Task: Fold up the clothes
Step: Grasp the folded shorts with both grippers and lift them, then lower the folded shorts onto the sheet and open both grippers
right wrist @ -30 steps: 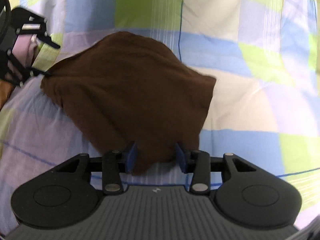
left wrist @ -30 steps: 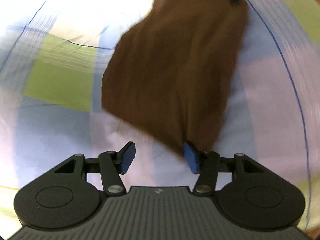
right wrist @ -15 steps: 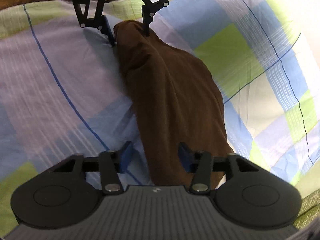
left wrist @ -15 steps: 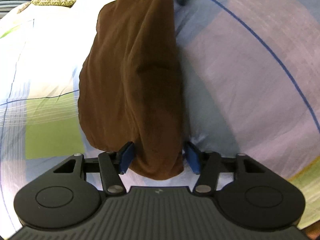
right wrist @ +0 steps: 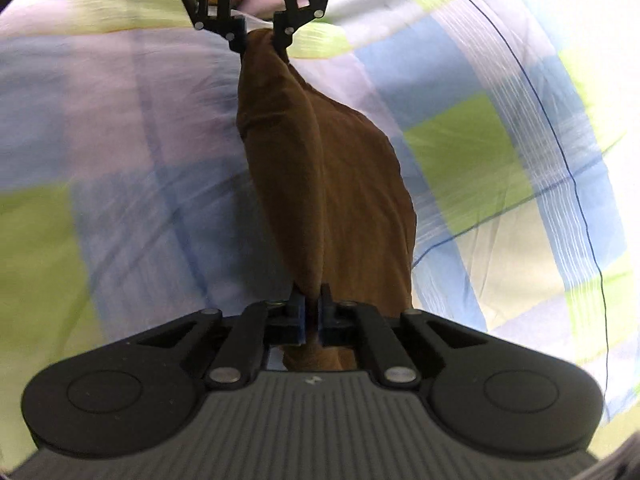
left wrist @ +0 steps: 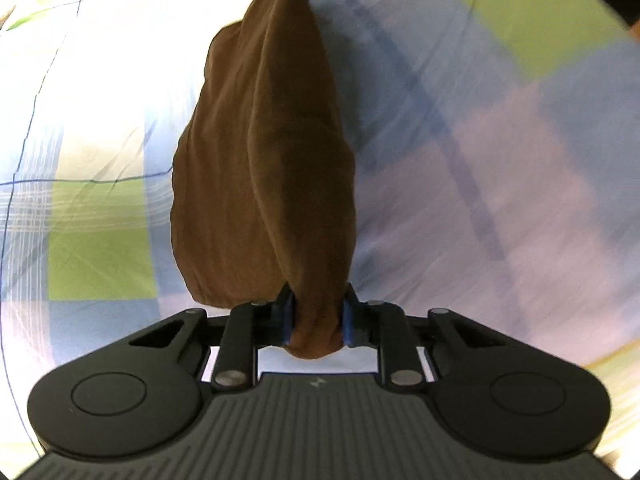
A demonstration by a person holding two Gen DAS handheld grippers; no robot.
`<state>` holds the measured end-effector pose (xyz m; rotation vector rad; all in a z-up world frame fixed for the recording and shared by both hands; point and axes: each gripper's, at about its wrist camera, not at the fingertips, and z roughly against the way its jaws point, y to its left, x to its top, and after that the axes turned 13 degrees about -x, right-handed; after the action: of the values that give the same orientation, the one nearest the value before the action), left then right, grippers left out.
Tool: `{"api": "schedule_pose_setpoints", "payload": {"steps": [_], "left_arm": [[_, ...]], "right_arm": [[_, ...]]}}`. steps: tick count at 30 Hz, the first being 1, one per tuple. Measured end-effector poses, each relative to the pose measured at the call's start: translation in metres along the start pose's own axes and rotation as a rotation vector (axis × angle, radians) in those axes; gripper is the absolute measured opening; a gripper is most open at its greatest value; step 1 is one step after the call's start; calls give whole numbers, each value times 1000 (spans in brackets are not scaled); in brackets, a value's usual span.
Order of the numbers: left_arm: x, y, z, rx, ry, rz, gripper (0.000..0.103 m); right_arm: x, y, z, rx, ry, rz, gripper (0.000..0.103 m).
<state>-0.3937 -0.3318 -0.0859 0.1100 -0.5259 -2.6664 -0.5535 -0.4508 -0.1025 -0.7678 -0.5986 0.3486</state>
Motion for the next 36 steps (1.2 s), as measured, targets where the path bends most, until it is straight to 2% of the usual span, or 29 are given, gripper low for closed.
{"api": "schedule_pose_setpoints", "payload": {"steps": [2, 5, 6, 10, 13, 14, 15, 18, 19, 20, 22, 23, 24, 26, 29, 32, 33, 34, 36], "left_arm": [[25, -21, 10, 1, 14, 54, 26], [76, -49, 1, 3, 31, 134, 26], [80, -57, 5, 6, 34, 147, 26], [128, -93, 7, 25, 55, 257, 26], [146, -101, 4, 34, 58, 342, 27], [151, -101, -1, 43, 68, 353, 29], [155, -101, -6, 52, 77, 362, 34], [149, -108, -13, 48, 149, 409, 51], [145, -111, -13, 48, 184, 426, 51], [138, -113, -12, 40, 222, 457, 52], [118, -116, -2, 34, 302, 551, 52], [110, -111, 7, 33, 303, 614, 52], [108, -107, 12, 33, 293, 646, 52], [103, -75, 30, 34, 200, 831, 52], [105, -20, 39, 11, -1, 1114, 52], [103, 19, 28, -87, -198, 1406, 53], [103, 23, 23, -105, -224, 1452, 53], [101, 28, 10, -136, -251, 1546, 53], [103, 37, -15, -160, -222, 1627, 53]], "right_arm": [[-18, -3, 14, 27, -37, 38, 3], [-58, 0, 41, 74, -99, 114, 3], [-70, 1, 47, 87, -114, 135, 3], [-99, 9, 62, 118, -147, 185, 3], [-118, 11, 68, 138, -157, 201, 3], [-119, 12, 67, 154, -147, 194, 4], [-121, 13, 66, 170, -138, 187, 4], [-123, 20, 62, 198, -83, 160, 19], [-125, 22, 62, 213, -41, 141, 27], [-127, 20, 64, 210, -3, 114, 30], [-131, 13, 68, 203, 72, 39, 30], [-134, 2, 71, 202, 103, -42, 30], [-136, -9, 74, 200, 135, -123, 30], [-140, -39, 75, 220, 171, -340, 30], [-141, -66, 65, 237, 157, -552, 30], [-138, -76, 42, 269, 150, -746, 29], [-138, -76, 36, 277, 149, -784, 29], [-139, -73, 26, 290, 161, -841, 29], [-143, -60, 4, 316, 239, -904, 27]]}}
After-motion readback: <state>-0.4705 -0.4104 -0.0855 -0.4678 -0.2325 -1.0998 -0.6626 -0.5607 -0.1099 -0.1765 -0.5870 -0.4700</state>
